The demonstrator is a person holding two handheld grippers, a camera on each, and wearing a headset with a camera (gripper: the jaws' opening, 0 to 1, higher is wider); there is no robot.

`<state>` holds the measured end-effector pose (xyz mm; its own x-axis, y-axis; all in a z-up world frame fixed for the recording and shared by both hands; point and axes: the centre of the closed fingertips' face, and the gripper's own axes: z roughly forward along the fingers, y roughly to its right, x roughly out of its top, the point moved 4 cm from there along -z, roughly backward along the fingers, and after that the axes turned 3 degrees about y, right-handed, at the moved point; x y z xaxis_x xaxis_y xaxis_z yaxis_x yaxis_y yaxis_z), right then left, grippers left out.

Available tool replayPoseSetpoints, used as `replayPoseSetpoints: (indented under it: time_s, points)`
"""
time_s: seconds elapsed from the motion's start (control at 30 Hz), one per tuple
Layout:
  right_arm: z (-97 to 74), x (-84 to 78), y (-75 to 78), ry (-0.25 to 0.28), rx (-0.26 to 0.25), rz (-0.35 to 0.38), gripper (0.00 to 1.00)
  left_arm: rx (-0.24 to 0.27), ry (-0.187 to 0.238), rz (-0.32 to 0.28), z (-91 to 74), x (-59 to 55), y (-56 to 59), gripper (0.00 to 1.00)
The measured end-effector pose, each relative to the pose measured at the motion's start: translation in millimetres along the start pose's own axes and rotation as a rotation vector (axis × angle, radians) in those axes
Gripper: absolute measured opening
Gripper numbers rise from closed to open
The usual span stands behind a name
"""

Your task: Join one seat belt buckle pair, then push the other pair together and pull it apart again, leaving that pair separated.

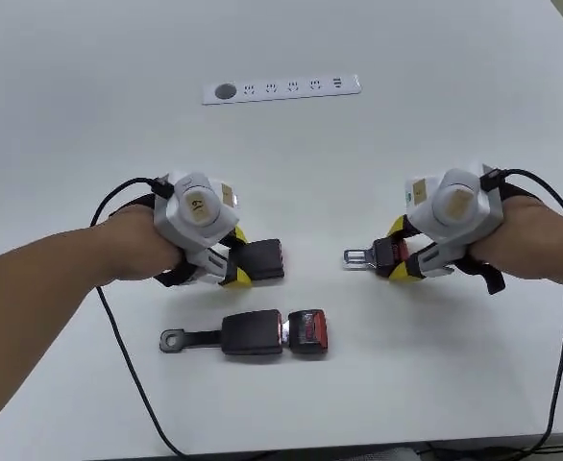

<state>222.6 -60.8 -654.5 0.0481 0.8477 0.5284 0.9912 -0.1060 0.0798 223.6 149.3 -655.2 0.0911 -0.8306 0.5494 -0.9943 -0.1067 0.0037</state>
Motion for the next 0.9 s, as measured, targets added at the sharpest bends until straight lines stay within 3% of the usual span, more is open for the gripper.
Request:
replayPoseSetpoints:
  time_s: [0.7, 0.9]
  points:
    - [36.5, 57.7, -6.9, 0.070, 0.022, -0.010, 0.32, -0.018, -0.027, 0.031, 1.6, -1.3, -2.9, 0.33]
    - [44.0, 68.6, -7.8, 0.048, 0.040, -0.035, 0.32, -0.027, -0.032, 0.040, 1.9, 0.1, -2.5, 0.33]
